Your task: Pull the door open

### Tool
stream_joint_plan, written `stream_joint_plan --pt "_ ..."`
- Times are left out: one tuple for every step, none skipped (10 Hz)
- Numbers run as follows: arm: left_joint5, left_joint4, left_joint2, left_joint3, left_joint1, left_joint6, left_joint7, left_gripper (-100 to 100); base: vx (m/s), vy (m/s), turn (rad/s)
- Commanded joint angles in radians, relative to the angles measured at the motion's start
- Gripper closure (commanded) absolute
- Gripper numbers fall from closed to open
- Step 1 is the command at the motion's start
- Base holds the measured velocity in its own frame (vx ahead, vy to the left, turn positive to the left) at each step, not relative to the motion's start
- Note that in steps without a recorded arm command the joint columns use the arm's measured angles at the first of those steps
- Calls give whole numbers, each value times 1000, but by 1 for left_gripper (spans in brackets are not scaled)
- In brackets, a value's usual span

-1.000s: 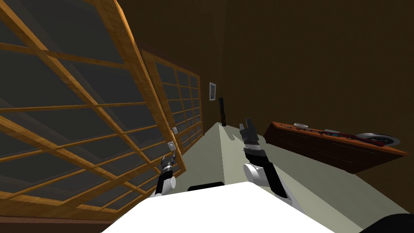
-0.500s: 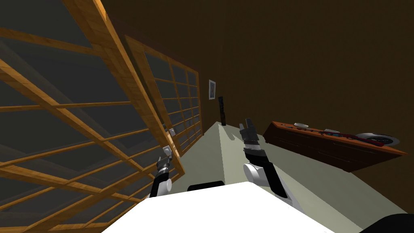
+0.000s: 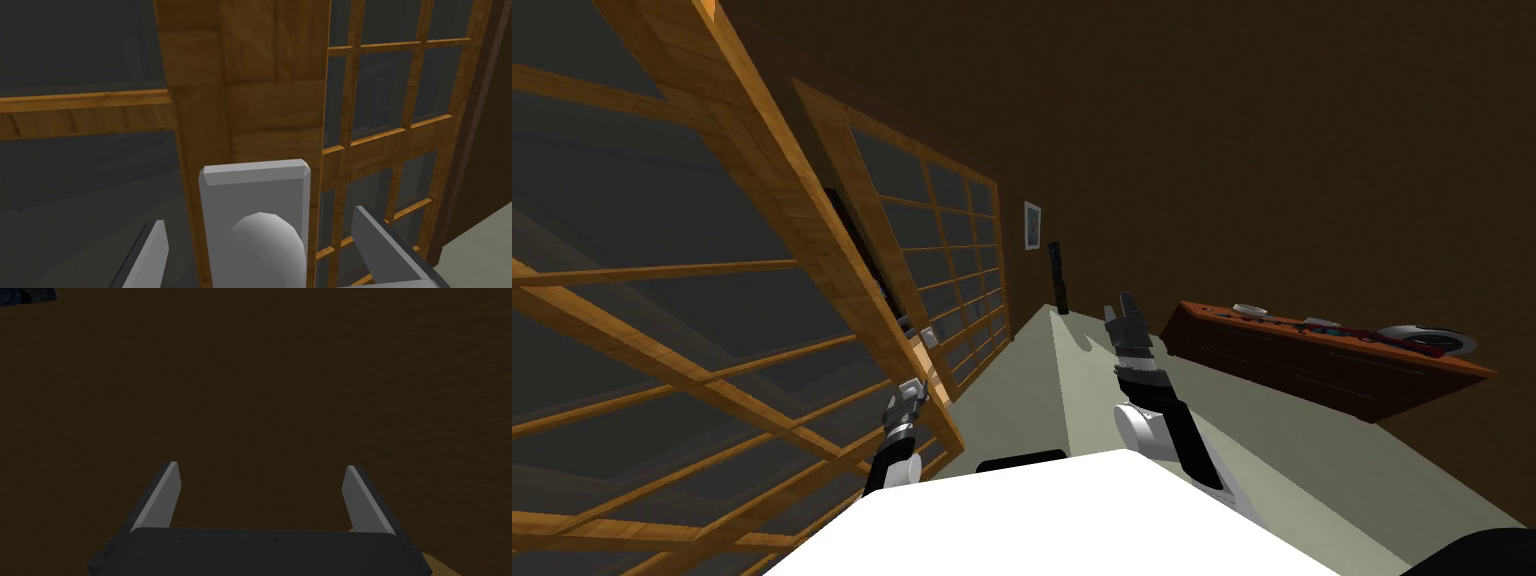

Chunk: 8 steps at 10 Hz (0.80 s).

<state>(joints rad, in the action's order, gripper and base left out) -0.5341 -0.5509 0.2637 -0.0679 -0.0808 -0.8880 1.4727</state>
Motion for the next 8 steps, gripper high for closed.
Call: stream_joint_plan --pt "1 29 11 2 -8 -13 20 -100 122 16 14" --pt "0 5 6 1 3 -4 9 -100 35 -6 5" --pt "0 5 6 1 3 -4 9 100 0 0 0" --pt "0 5 6 1 3 -4 9 100 -8 14 11" --pt "0 5 6 1 3 -4 9 100 -10 7 -19" --pt "0 5 6 1 3 -4 9 100 -9 1 -5" --pt "0 5 6 1 3 -4 9 100 -6 -3 2" --pt "0 5 6 1 3 -4 9 100 0 0 0"
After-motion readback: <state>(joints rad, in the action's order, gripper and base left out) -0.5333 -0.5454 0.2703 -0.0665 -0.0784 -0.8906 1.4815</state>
